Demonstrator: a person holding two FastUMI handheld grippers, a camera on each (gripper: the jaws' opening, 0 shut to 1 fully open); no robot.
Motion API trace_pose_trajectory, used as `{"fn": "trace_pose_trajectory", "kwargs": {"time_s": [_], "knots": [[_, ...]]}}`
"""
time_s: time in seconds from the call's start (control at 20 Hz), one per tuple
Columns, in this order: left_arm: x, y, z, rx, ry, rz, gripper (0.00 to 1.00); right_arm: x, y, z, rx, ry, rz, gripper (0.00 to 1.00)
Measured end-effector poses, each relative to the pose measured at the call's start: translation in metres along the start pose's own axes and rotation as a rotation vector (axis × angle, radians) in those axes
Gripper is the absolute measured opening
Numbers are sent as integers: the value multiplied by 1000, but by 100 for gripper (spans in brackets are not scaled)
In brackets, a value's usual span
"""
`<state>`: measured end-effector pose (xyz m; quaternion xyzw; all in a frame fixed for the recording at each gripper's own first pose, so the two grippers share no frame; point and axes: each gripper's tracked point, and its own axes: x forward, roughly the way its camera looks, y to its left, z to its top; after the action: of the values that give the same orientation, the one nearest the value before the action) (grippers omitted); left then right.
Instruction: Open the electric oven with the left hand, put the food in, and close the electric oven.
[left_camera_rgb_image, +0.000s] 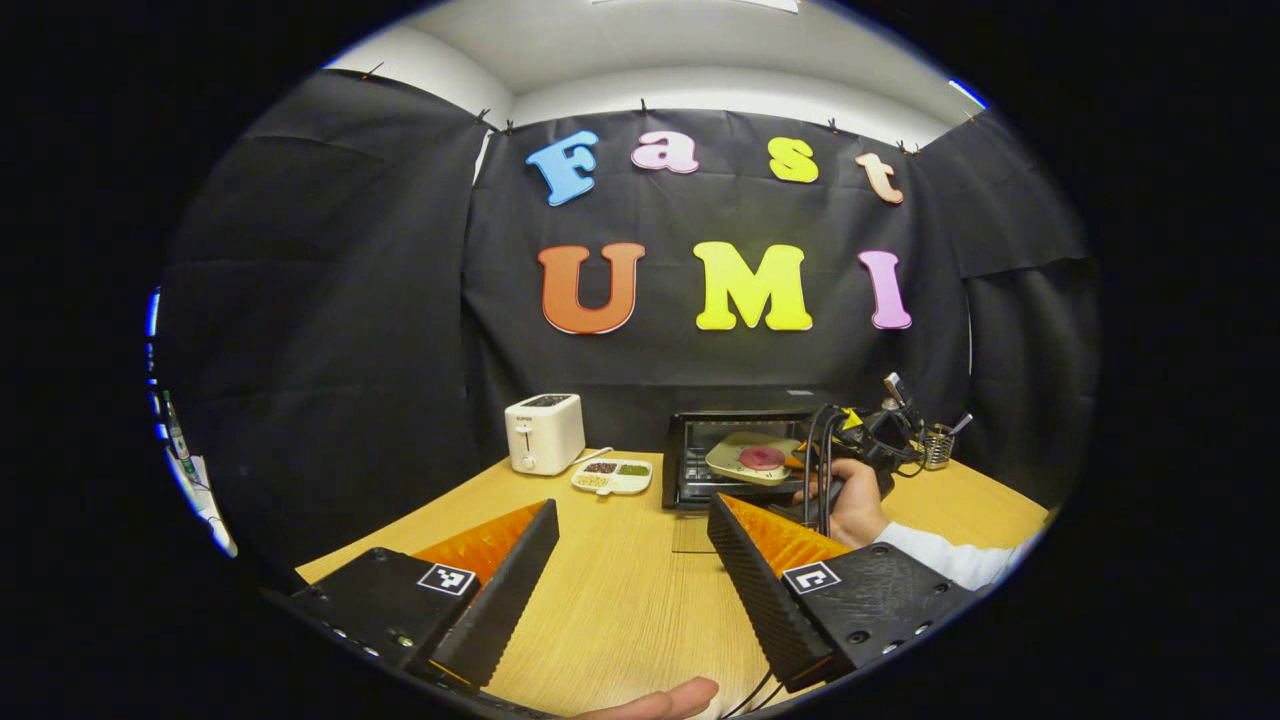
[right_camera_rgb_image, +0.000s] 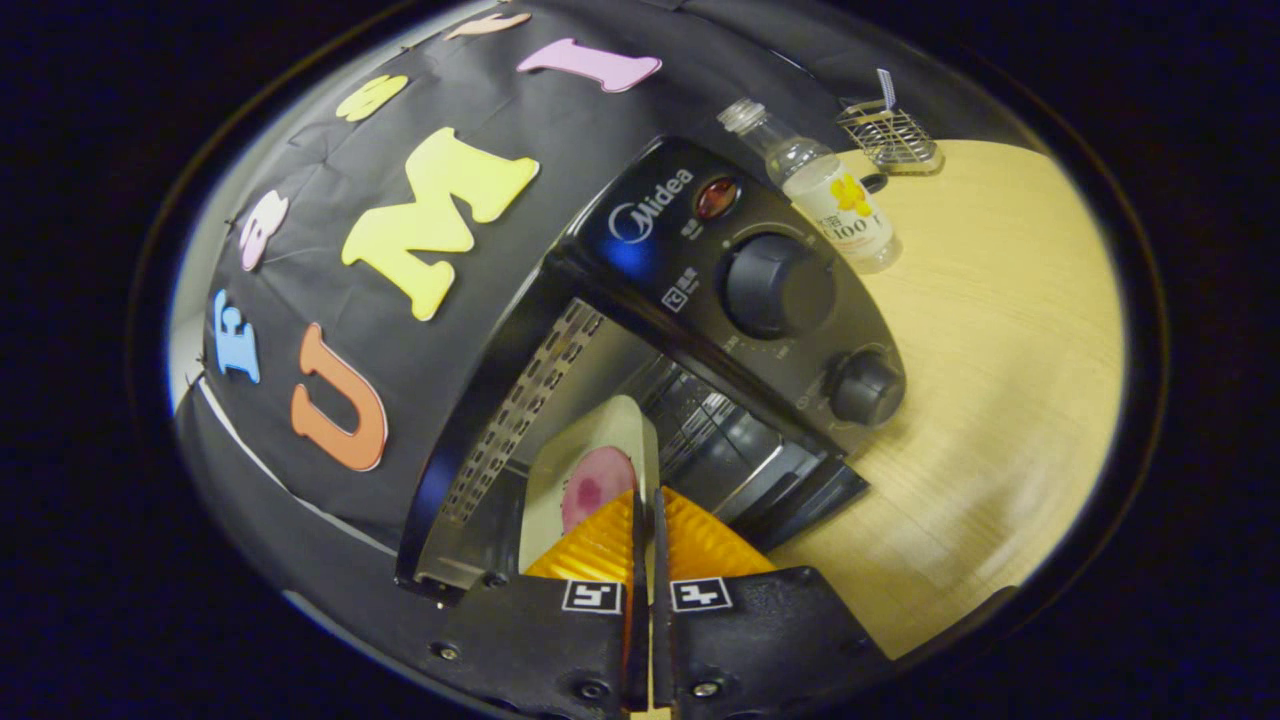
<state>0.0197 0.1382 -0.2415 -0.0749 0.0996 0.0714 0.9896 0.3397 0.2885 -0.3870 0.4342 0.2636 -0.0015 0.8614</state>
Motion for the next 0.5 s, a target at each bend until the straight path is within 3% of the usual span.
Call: {"fn": "trace_pose_trajectory", "kwargs": {"time_s": [0.05, 0.3, 0.4, 0.45, 0.5], "knots": [[2, 1, -3, -5, 11, 3, 96, 7, 1, -1, -3, -11, -4, 5], [4, 10, -15, 3, 55, 33, 96, 31, 10, -6, -47, -40, 9, 2], [5, 16, -22, 4, 73, 47, 96, 34, 13, -3, -75, -64, 11, 7], [4, 17, -25, 7, 78, 51, 96, 36, 13, -2, -88, -79, 9, 3], [4, 19, -26, 9, 81, 56, 96, 37, 13, 0, -104, -88, 3, 7]]}}
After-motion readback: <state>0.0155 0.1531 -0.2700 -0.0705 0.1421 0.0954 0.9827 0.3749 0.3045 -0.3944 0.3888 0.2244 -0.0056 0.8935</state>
